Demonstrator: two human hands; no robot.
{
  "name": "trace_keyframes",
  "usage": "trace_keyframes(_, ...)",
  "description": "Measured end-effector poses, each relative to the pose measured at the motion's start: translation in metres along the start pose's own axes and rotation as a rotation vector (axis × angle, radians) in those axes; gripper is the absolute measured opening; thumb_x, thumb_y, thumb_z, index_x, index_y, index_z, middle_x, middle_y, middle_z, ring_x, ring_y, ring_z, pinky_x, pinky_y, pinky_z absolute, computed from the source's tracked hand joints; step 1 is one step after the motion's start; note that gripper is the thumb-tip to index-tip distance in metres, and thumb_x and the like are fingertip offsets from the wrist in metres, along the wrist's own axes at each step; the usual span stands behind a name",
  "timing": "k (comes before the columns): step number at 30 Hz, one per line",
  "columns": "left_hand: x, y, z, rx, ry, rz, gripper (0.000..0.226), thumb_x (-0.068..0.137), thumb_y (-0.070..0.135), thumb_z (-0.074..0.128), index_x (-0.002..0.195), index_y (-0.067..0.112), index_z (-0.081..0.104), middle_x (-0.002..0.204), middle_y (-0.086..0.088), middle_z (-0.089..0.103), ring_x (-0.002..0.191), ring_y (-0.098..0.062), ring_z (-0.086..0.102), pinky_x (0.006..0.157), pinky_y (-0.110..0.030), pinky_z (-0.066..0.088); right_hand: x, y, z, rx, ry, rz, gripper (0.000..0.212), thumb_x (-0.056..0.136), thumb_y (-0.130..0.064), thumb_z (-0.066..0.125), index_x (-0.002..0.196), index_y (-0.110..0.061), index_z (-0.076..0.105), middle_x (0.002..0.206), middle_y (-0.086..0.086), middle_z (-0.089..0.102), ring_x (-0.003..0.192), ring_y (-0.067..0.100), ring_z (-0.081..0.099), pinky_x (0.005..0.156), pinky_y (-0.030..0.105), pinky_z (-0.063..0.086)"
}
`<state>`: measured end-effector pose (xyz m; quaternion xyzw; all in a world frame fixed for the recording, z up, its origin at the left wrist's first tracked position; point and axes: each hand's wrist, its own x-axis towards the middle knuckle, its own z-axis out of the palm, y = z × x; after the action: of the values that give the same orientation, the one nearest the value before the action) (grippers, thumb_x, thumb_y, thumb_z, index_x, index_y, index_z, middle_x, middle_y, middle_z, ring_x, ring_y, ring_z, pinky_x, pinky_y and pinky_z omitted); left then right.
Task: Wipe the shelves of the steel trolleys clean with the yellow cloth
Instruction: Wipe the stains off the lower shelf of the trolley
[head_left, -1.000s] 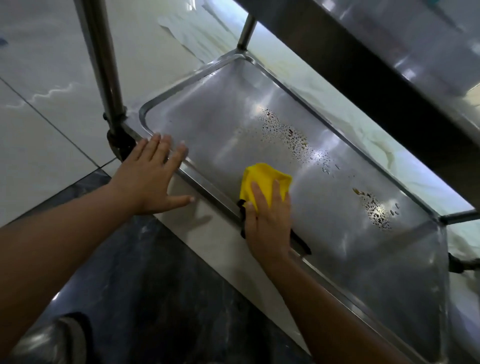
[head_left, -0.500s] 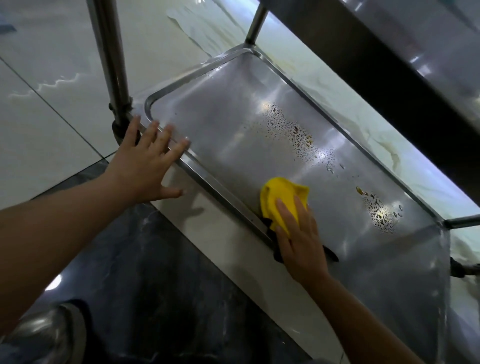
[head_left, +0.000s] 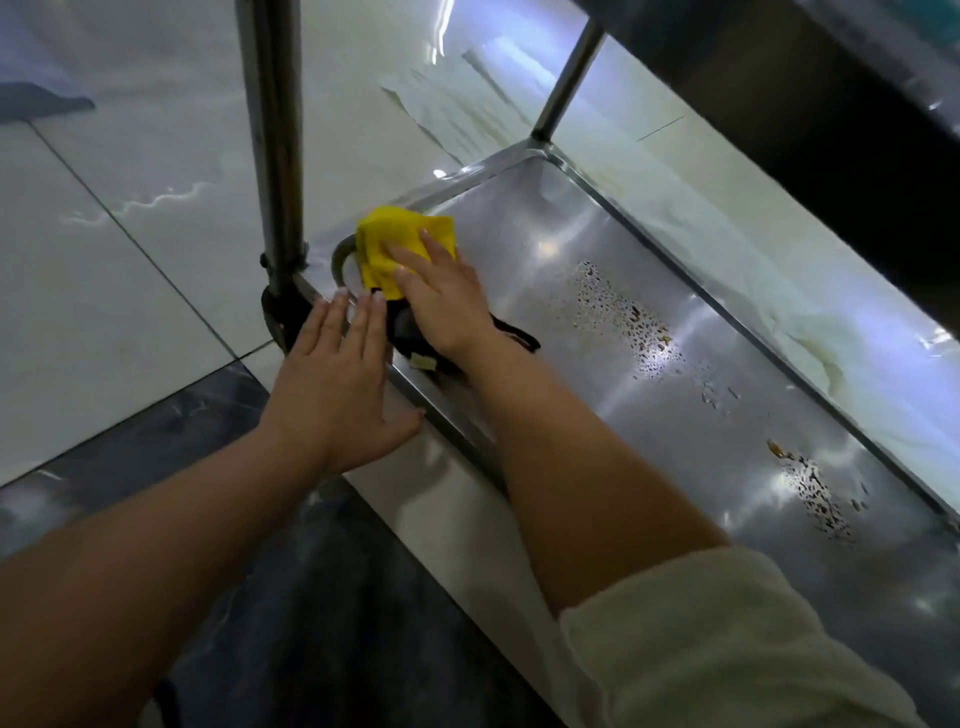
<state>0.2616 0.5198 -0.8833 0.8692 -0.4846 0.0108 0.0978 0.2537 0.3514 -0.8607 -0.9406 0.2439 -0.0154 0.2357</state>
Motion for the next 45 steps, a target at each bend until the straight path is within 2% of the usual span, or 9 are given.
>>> trace_keyframes(3,0.003,-0.001,0.002,0.05,-0.042,0.001,0.103,0.08,0.07,0.025,0.144,0.001,-0.017,0.159,-0.021,-0.003,0.148,-0.033,-0.005,0.12,-0.042,-0.006,0.025,-0.008,0.007,-0.092,-0.036,-0.034,0.044,0.098,-0.049,0.031,0.142,-0.049,0.03,0.16,-0.001,0.011,0.145,0.03,0.006,0.117,0.05,0.009)
trace_keyframes(6,0.002,-0.005,-0.003,0.111,-0.103,0.017,0.105,0.081,0.07,0.029,0.148,0.001,-0.012,0.159,-0.022,-0.006,0.147,-0.034,-0.007,0.12,-0.043,-0.005,0.006,0.01,0.002,-0.18,0.007,-0.068,0.046,0.098,-0.048,0.03,0.144,-0.048,0.023,0.16,-0.001,0.008,0.145,0.03,0.008,0.116,0.052,0.014)
trace_keyframes(12,0.0,0.0,-0.008,0.086,-0.146,-0.004,0.107,0.081,0.069,0.035,0.149,0.0,-0.011,0.158,-0.024,-0.01,0.147,-0.036,-0.011,0.119,-0.044,-0.008,-0.098,0.074,-0.024,-0.195,0.187,0.122,0.046,0.099,-0.036,0.038,0.145,-0.038,0.032,0.159,0.006,0.013,0.144,0.031,0.014,0.117,0.043,0.015)
trace_keyframes(17,0.0,0.003,-0.008,0.079,-0.143,-0.025,0.105,0.082,0.069,0.032,0.149,-0.001,-0.011,0.158,-0.024,-0.01,0.147,-0.036,-0.011,0.12,-0.046,-0.005,-0.104,0.069,-0.021,-0.21,0.131,0.202,0.048,0.097,-0.038,0.041,0.144,-0.042,0.031,0.16,0.004,0.008,0.145,0.035,0.008,0.117,0.048,0.012)
trace_keyframes(23,0.007,0.004,-0.016,-0.019,-0.146,-0.08,0.092,0.084,0.068,0.006,0.152,0.006,0.009,0.16,-0.018,0.006,0.148,-0.029,0.0,0.12,-0.041,-0.003,-0.036,0.034,-0.011,-0.208,0.051,0.116,0.054,0.094,-0.054,0.04,0.144,-0.046,0.023,0.16,-0.003,0.001,0.145,0.035,0.001,0.114,0.057,0.013)
trace_keyframes(29,0.009,0.005,-0.017,0.02,-0.103,0.021,0.079,0.09,0.067,0.009,0.146,0.015,0.031,0.152,-0.012,0.034,0.144,-0.03,0.023,0.118,-0.05,0.012,-0.111,0.1,-0.032,-0.198,0.18,0.252,0.051,0.095,-0.051,0.04,0.143,-0.048,0.025,0.16,-0.005,0.005,0.146,0.031,0.007,0.116,0.052,0.016)
trace_keyframes(35,0.038,0.07,-0.003,0.016,-0.325,0.088,0.095,0.085,0.076,0.01,0.152,0.012,-0.005,0.16,-0.014,-0.009,0.147,-0.034,-0.009,0.118,-0.055,-0.001,-0.245,0.172,-0.06,-0.175,0.441,0.614,0.051,0.093,-0.034,0.055,0.142,-0.031,0.041,0.156,0.011,0.023,0.14,0.037,0.025,0.114,0.048,0.022)
trace_keyframes(41,0.038,0.09,0.003,0.064,-0.328,0.123,0.108,0.074,0.081,-0.001,0.15,0.004,-0.014,0.158,-0.019,-0.018,0.146,-0.031,-0.017,0.115,-0.06,0.0,-0.214,0.163,-0.062,-0.232,0.398,0.876,0.052,0.097,-0.044,0.04,0.147,-0.036,0.028,0.159,0.008,0.012,0.141,0.039,0.016,0.115,0.05,0.016)
trace_keyframes(45,0.039,0.09,0.007,0.055,-0.31,0.121,0.107,0.077,0.081,0.003,0.149,0.004,-0.015,0.157,-0.019,-0.018,0.146,-0.031,-0.018,0.116,-0.057,-0.003,-0.148,0.131,-0.056,-0.239,0.293,0.621,0.049,0.098,-0.046,0.035,0.145,-0.042,0.026,0.16,0.003,0.009,0.145,0.033,0.008,0.118,0.046,0.009)
